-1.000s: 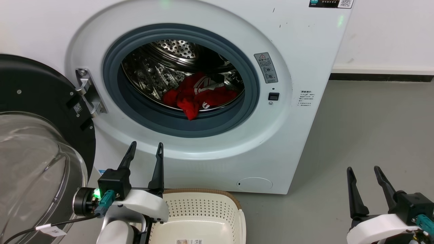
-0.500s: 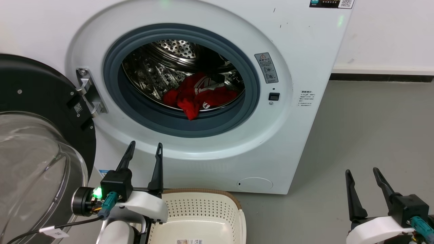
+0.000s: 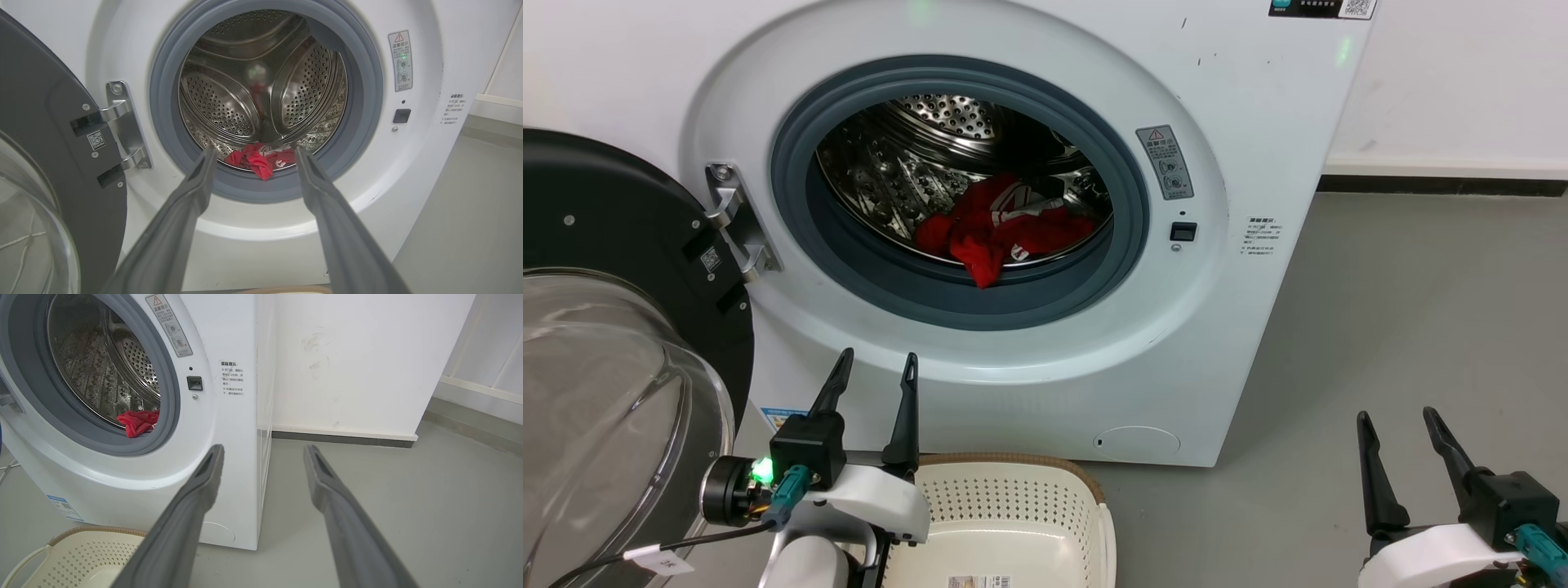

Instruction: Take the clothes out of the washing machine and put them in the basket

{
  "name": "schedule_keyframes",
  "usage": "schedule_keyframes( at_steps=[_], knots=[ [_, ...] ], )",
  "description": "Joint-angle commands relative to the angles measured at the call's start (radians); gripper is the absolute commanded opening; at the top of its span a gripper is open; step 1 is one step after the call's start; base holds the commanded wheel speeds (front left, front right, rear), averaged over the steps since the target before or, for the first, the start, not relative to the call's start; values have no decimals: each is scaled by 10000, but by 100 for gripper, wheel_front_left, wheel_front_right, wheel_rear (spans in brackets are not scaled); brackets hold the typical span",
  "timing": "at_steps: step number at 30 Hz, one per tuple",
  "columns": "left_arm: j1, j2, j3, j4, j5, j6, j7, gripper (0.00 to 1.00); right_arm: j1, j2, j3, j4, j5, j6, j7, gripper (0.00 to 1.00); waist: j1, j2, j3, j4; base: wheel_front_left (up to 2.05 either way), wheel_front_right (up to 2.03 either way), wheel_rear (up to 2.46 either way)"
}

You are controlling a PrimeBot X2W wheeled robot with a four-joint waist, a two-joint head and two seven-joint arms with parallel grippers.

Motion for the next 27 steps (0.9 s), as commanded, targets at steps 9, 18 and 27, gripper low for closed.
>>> schedule_keyframes(
  at_steps=[9, 18, 27],
  knots=[
    [-73, -57, 50, 102, 149, -59, -75, 100, 59, 9, -32, 56, 80, -3, -25, 100, 1, 0, 36, 14, 0, 0, 0],
    [-604, -128, 77, 211, 108, 194, -66, 100, -277, 9, 15, -287, 16, -3, 44, 100, 1, 0, 586, -122, 0, 0, 0],
    [-2233, -83, 320, 764, 106, 487, -54, 100, -1036, 11, 215, -798, 23, -3, -3, 100, 1, 0, 2012, -670, 0, 0, 0]
  ],
)
